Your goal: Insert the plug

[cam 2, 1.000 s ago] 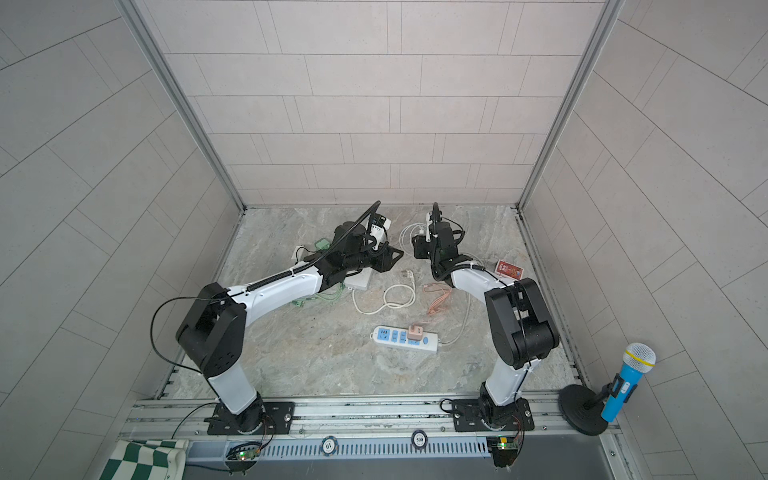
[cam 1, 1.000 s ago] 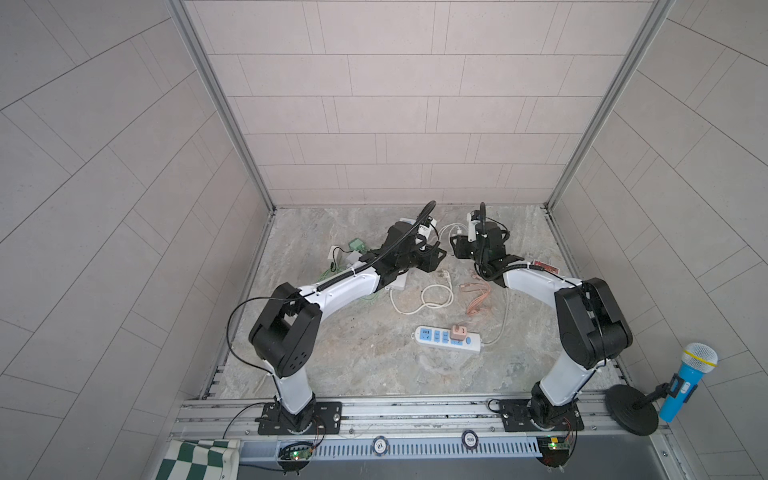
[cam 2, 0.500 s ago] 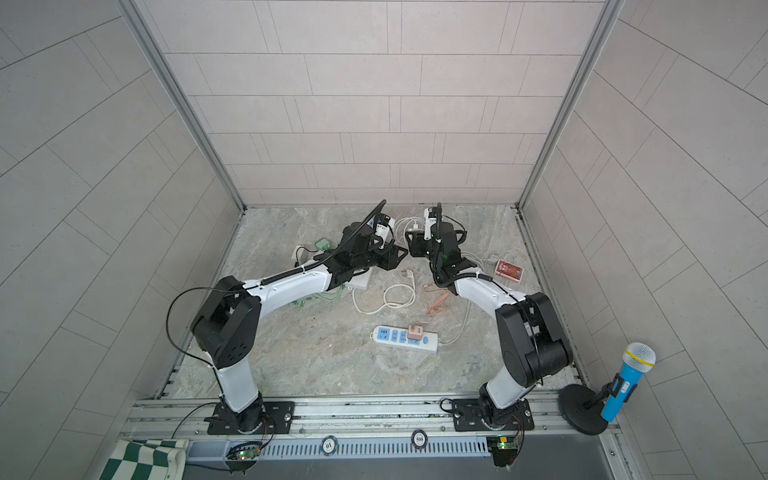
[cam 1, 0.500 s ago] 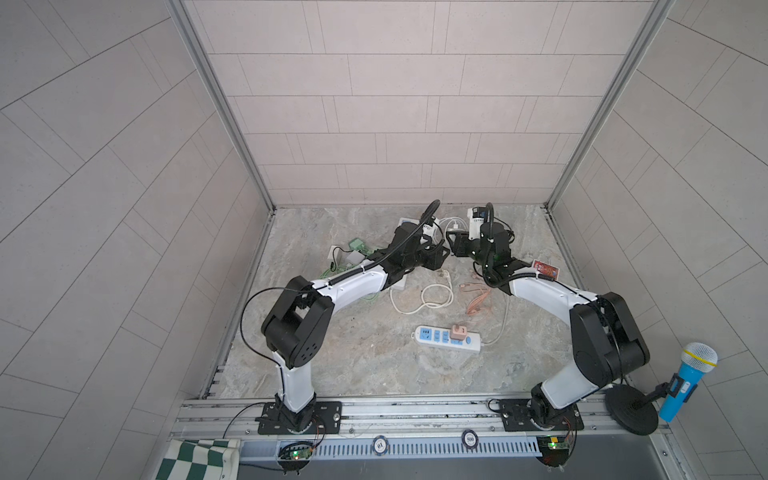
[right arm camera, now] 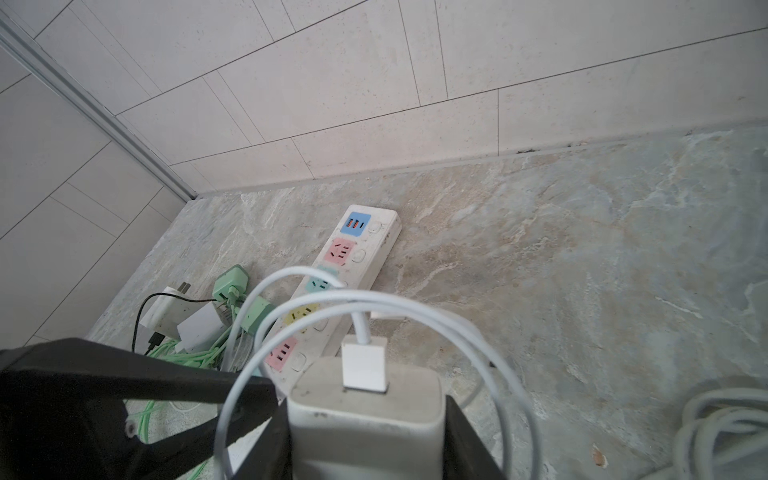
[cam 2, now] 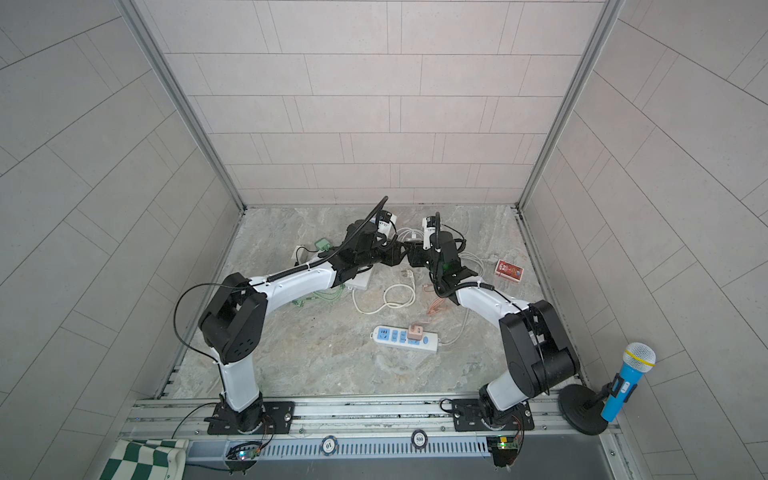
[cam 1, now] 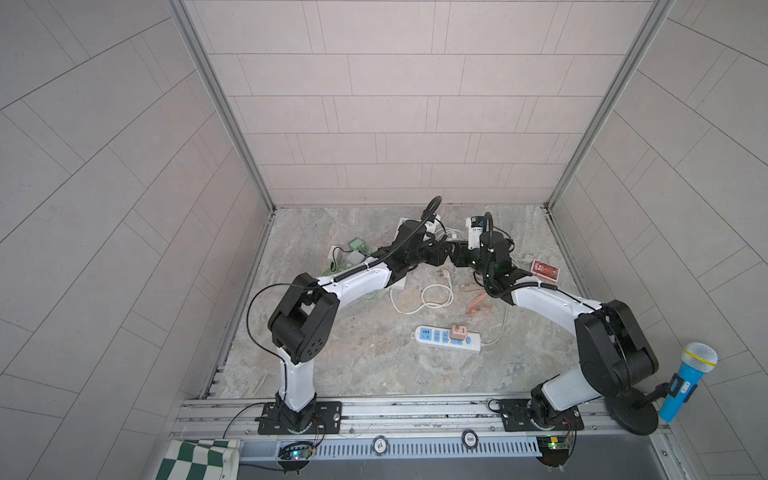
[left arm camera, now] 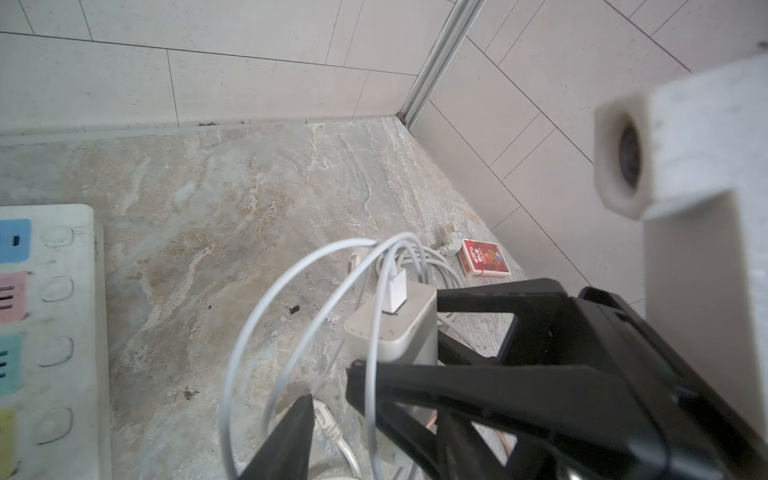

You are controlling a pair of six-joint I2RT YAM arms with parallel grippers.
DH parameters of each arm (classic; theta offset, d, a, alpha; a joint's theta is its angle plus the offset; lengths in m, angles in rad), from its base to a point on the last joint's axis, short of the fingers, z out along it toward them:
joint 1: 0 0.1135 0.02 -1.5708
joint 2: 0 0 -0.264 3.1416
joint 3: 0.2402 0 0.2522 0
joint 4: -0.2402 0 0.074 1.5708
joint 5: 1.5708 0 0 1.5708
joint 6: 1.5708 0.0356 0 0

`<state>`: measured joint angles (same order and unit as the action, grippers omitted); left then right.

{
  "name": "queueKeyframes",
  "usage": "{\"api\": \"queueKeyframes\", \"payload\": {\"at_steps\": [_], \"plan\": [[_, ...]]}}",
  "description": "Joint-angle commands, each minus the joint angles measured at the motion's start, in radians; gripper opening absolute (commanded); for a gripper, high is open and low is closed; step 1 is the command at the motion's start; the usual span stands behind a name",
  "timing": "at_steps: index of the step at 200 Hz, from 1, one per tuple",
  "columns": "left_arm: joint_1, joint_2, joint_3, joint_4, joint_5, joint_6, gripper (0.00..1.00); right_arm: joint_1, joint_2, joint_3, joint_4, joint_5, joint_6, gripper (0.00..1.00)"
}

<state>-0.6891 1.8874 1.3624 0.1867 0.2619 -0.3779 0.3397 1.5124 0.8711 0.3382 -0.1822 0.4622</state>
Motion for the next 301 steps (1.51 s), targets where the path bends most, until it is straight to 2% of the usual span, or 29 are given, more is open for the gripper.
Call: {"api": "queueKeyframes", "payload": {"at_steps": [1,55,217,301], "plan": [[-0.005,0.026,0.023,-0.007,-0.045,0.002,0.5,0.01,-0.075,0.005,0.05,-0.029,0.02,0.27],[0.003,0.017,-0.002,-0.043,-0.101,0.043,0.49,0.01,-0.125,0.001,0.024,-0.033,0.027,0.26],[0.043,-0.105,-0.152,0.012,-0.083,0.05,0.49,0.01,-0.072,0.018,0.027,-0.028,0.027,0.26],[0.049,0.0,-0.045,-0.035,-0.096,0.05,0.49,0.028,-0.114,0.004,0.012,-0.073,0.044,0.26]]}}
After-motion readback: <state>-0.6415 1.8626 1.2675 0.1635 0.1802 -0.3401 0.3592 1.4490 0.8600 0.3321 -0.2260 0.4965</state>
